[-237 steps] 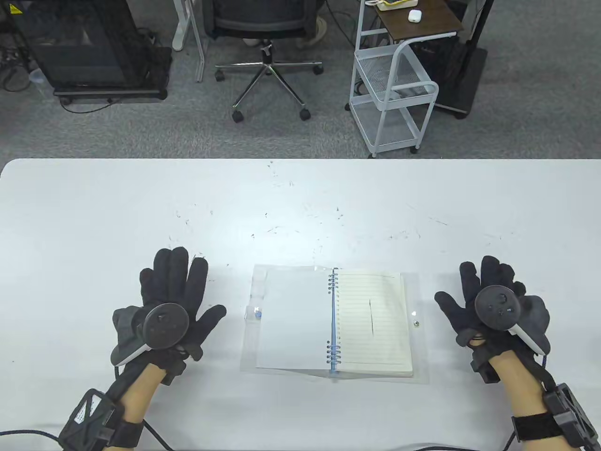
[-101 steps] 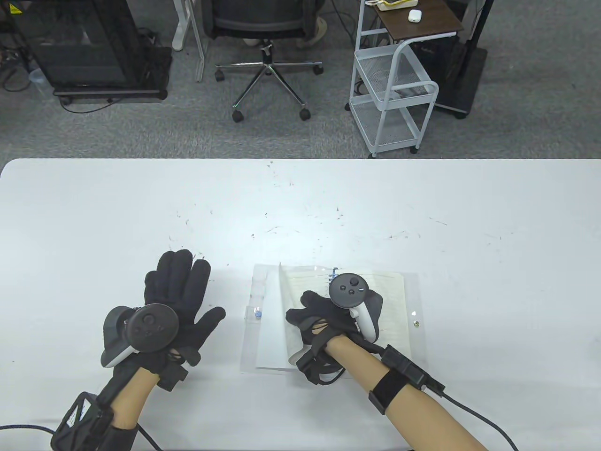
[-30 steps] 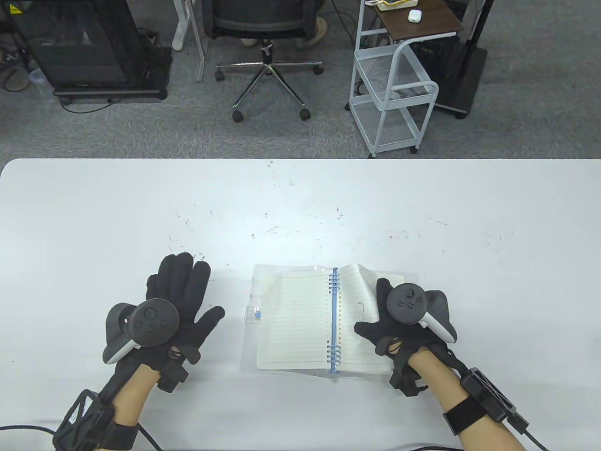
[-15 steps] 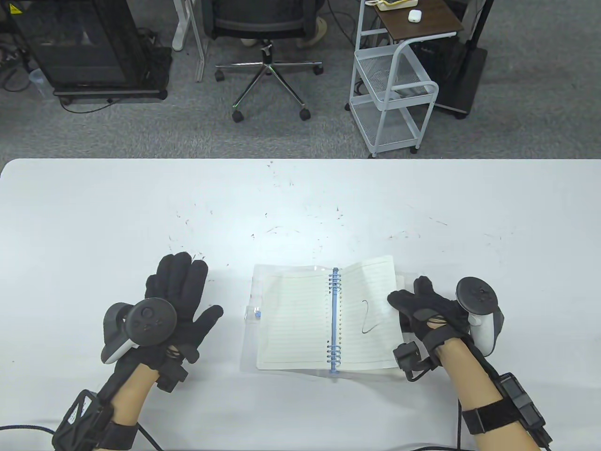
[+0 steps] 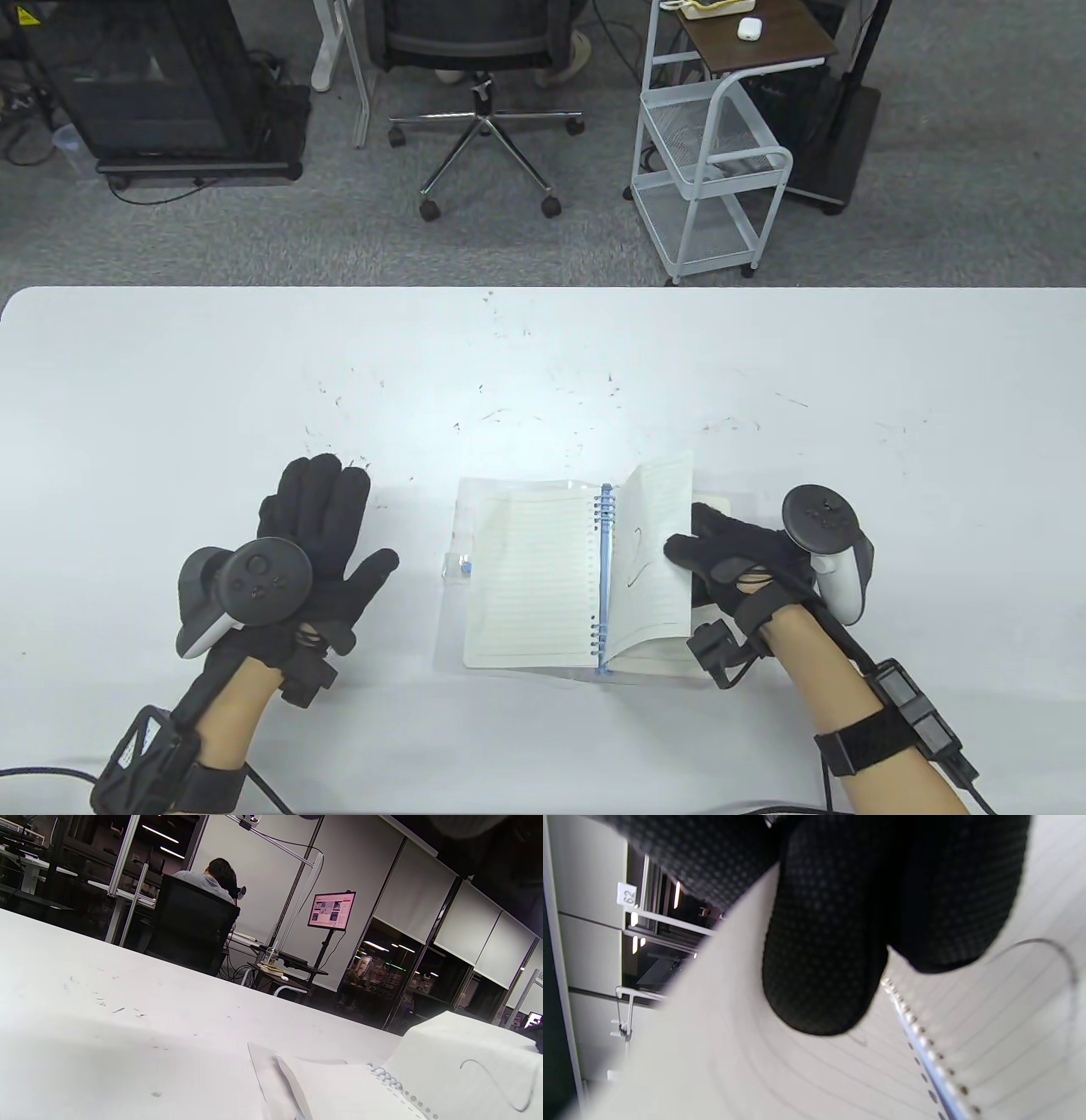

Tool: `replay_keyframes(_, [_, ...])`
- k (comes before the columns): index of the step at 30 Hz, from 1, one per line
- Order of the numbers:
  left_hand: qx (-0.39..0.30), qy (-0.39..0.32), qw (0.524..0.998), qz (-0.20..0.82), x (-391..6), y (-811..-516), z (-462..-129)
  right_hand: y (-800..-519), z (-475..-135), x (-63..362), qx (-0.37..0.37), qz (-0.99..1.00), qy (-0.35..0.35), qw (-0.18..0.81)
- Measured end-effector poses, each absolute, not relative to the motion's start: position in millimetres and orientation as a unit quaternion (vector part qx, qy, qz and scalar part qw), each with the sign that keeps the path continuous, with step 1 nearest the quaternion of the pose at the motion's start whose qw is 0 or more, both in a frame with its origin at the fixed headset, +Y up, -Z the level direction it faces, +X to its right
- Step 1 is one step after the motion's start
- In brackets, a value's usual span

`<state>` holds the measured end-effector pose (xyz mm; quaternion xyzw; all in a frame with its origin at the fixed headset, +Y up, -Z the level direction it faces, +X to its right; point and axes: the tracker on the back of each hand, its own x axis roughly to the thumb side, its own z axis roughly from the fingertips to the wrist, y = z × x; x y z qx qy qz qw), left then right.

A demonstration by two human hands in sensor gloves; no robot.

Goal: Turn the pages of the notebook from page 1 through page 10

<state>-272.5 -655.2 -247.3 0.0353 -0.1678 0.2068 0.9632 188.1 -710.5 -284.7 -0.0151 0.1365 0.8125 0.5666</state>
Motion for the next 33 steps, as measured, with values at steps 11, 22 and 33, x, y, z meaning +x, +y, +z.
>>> replay_keyframes(11, [0.035, -0.174, 0.962, 0.207, -271.6, -656.0, -247.0, -699.6, -306.6, 120.3, 0.061, 0.849, 0.17, 0.496])
replay_keyframes(22, [0.031, -0.18, 0.962, 0.204, -269.4, -657.6, -247.1, -723.7, -324.1, 53.2, 0.086, 0.883, 0.224, 0.402])
replay_keyframes(33, [0.03, -0.183, 0.962, 0.203, -268.7, -657.9, -246.8, -749.8, -332.1, 19.6, 0.085, 0.897, 0.251, 0.354])
